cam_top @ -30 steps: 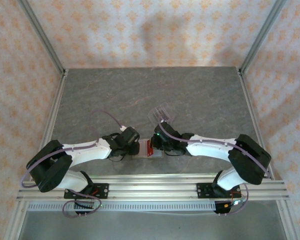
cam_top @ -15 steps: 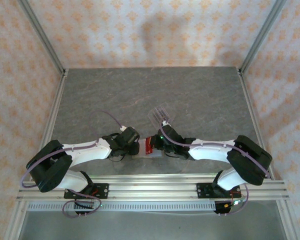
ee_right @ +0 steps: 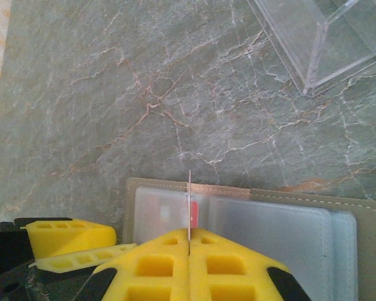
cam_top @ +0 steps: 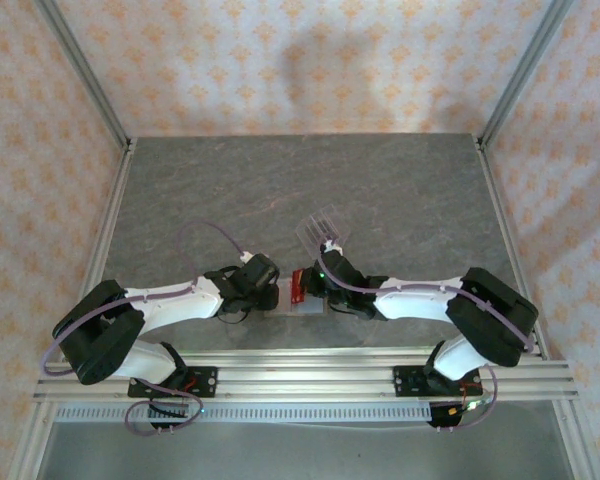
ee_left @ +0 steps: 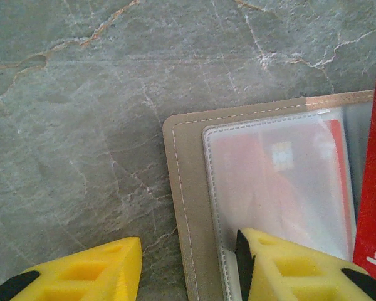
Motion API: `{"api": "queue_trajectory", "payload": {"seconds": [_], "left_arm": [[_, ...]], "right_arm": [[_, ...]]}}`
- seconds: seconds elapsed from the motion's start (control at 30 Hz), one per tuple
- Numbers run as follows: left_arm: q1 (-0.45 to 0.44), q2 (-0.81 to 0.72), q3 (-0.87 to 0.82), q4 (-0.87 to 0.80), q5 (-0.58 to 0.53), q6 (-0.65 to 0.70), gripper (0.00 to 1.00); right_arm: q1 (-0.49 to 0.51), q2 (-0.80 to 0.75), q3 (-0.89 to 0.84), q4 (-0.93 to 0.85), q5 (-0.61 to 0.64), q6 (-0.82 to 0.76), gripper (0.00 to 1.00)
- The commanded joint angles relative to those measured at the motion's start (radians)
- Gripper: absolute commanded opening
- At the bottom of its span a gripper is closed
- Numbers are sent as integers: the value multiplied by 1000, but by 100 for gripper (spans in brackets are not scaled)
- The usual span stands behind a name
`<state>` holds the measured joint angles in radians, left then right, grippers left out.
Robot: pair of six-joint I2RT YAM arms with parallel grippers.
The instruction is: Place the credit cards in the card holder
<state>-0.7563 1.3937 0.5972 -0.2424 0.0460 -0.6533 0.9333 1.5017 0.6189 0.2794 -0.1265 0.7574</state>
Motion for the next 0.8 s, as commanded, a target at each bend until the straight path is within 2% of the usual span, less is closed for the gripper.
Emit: {"api": "queue_trajectory", "payload": {"seconds": [0.0, 0.4, 0.77], "left_arm": [[6, -4, -15, -55, 2, 6, 44], [6, -2, -16, -54, 0, 1, 44], [6, 0, -19, -57, -6, 1, 44]], "right_arm": [[-2, 13, -17, 41, 37, -20, 0], [-20, 51, -79, 198, -16, 31, 0], [-40, 101, -187, 443, -84, 100, 0]]}}
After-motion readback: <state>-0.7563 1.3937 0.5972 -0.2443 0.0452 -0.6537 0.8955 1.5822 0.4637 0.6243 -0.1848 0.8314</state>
